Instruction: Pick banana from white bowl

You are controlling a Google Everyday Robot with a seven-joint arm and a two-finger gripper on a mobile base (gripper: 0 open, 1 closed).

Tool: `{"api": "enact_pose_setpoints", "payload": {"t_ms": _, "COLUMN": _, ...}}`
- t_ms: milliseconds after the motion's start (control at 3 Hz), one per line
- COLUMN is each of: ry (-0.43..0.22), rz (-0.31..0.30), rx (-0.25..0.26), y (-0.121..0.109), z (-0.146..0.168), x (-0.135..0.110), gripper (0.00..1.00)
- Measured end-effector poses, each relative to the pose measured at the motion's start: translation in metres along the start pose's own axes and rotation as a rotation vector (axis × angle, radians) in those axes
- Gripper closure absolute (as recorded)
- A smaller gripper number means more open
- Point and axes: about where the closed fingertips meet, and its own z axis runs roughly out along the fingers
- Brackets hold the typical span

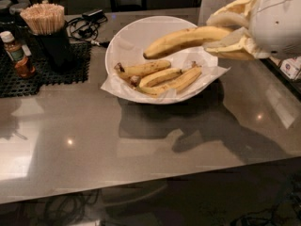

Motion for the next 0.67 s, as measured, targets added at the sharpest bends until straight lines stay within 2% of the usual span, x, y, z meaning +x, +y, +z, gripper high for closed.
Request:
{"api": "enact_pose_setpoints", "payload": {"t_ms": 333, "ry": -0.011, "rz": -0.019, "rx": 0.020, "y": -0.0006, "z": -0.0112, "x": -0.0002, "gripper": 1.00}}
{"api": "enact_pose_setpoints", "payload": {"t_ms": 667, "ry": -0.010, "rz": -0.019, "rx": 0.019, "y": -0.0006, "z": -0.0107, "x": -0.0009, "gripper": 1.00}}
